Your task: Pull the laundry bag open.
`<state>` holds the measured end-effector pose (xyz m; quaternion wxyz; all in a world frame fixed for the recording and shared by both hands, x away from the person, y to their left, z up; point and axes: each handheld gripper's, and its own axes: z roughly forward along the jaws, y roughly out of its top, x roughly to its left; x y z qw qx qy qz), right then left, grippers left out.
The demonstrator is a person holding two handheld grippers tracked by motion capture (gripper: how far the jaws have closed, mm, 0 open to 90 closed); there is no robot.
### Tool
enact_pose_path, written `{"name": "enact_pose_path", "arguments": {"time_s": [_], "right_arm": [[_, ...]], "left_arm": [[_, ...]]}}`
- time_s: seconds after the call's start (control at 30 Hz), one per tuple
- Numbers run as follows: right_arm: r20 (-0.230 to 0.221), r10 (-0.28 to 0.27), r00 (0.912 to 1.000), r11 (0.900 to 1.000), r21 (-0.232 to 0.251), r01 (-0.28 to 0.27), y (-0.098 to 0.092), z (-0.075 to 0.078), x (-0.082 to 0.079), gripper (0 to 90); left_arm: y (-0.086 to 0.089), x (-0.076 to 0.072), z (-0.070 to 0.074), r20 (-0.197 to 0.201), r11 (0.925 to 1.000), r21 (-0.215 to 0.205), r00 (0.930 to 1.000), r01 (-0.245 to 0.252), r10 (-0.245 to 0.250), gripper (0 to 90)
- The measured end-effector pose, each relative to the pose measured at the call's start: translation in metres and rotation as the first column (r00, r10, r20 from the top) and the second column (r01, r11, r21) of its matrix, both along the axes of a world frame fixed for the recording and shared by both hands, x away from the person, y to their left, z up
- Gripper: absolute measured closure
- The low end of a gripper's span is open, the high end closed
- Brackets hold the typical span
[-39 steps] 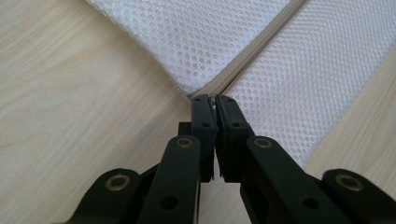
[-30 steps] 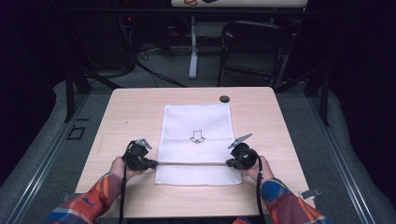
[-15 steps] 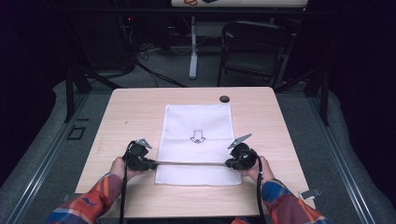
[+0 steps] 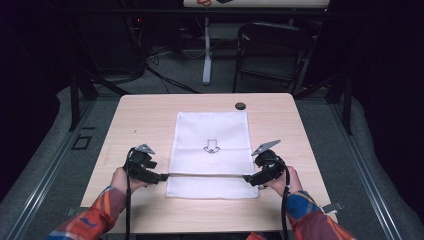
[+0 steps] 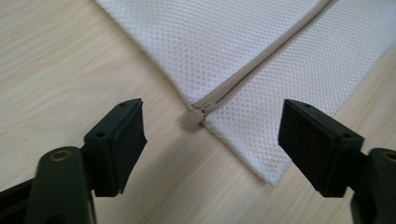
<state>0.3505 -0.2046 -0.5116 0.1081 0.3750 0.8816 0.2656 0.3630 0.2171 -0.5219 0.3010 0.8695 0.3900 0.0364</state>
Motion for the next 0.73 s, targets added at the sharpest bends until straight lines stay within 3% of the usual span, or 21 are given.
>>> {"name": "enact_pose_path", "arguments": {"time_s": [0.03,0.07,0.17,0.4,0.53,0.63,0.73], "right_arm": [[0.013,-0.028,0.9995,0.999,0.017,0.028,-0.002,0.000,-0.002,12.1],[0.016,-0.020,0.9997,1.000,0.000,0.020,-0.009,0.003,-0.002,10.3],[0.012,-0.077,0.9970,0.997,-0.015,0.077,-0.025,0.007,-0.007,4.2],[0.005,-0.211,0.9775,0.977,-0.008,0.211,-0.071,0.001,-0.019,0.0],[-0.001,-0.248,0.9688,0.969,-0.013,0.248,-0.088,-0.005,-0.023,0.0],[-0.010,-0.252,0.9676,0.968,-0.005,0.252,-0.090,-0.009,-0.020,0.0],[0.005,-0.248,0.9687,0.968,-0.034,0.248,-0.088,-0.013,-0.018,0.0]], "left_arm": [[0.003,-0.002,0.002,0.012,1.0000,0.002,0.9999,-0.006,0.006,16.8],[0.005,-0.004,0.004,0.024,0.9996,0.008,0.9994,-0.026,0.026,16.4],[0.015,-0.010,0.009,0.032,0.9983,-0.010,0.9978,-0.058,0.058,14.8],[0.035,-0.021,0.013,0.067,0.9931,0.038,0.9918,-0.111,0.108,9.4],[0.040,-0.017,0.009,0.054,0.9902,0.060,0.9909,-0.126,0.123,6.3],[0.041,-0.012,0.002,0.043,0.9882,0.085,0.9913,-0.128,0.124,3.7],[0.045,-0.007,-0.006,0.012,0.9869,0.098,0.9917,-0.129,0.128,0.0]]}}
